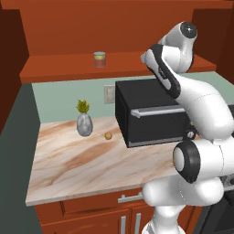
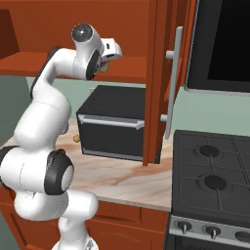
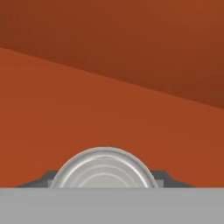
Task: Restock the canned food cabinet by taking the new fresh canned food from the counter and placing it in the cabinet. Then, take the old canned food from the cabinet and place it on the counter.
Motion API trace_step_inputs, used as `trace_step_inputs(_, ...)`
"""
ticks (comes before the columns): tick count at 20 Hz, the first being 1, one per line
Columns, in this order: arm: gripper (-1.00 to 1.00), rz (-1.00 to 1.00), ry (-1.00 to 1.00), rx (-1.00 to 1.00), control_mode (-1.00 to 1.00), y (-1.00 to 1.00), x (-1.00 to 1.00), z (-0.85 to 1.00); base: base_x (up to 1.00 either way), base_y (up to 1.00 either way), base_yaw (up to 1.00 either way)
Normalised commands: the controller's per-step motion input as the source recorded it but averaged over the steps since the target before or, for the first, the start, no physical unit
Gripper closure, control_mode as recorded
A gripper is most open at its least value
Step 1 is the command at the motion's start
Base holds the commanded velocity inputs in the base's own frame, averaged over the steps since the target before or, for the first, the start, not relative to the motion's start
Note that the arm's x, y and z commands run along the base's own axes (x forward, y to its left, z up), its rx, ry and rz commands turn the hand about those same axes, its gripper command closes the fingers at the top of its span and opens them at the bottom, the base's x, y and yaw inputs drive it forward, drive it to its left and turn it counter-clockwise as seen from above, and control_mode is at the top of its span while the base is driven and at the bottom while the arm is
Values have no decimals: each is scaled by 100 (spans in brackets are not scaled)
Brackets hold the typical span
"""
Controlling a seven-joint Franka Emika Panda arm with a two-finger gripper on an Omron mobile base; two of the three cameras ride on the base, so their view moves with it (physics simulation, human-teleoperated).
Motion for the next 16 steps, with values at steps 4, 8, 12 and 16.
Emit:
trace_step_inputs(4,-100,-13,0,0,-100,0,73,-11,0,0,0)
trace_step_inputs(8,-100,-5,0,0,-100,0,29,-5,0,0,0)
trace_step_inputs(12,-100,0,0,0,-100,0,3,0,0,0,0)
trace_step_inputs(16,-100,0,0,0,-100,0,22,0,0,0,0)
